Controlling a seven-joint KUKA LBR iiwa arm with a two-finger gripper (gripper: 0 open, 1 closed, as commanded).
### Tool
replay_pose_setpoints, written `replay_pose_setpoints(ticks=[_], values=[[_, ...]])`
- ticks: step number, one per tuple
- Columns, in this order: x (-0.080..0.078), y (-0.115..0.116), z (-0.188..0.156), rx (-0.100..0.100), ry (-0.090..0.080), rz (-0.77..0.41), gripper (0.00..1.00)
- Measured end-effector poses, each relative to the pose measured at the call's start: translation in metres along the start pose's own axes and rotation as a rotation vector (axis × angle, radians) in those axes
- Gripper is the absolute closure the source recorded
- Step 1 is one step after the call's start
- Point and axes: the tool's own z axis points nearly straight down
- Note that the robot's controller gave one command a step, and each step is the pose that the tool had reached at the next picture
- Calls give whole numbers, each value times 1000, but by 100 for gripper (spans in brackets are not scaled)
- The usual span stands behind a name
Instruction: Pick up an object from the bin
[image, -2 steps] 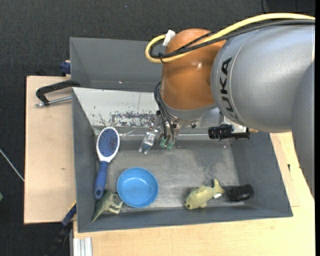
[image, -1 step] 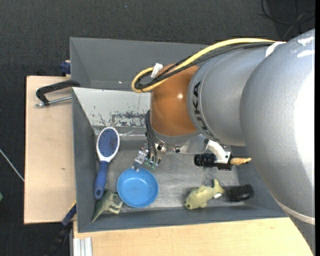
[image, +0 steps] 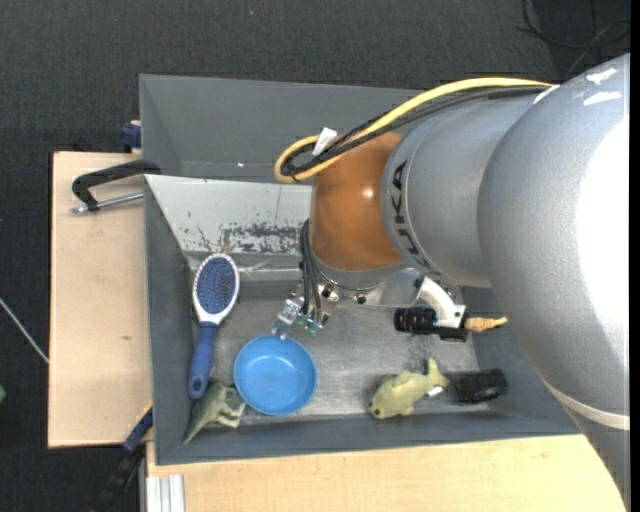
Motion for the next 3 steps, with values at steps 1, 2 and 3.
replay_pose_setpoints(ticks=[1,2,3], values=[[4,14,-13,-6,-6,-249,100],[4,14,-12,-5,-5,-249,0],[-3,-17,84,-5,-5,-250,0]])
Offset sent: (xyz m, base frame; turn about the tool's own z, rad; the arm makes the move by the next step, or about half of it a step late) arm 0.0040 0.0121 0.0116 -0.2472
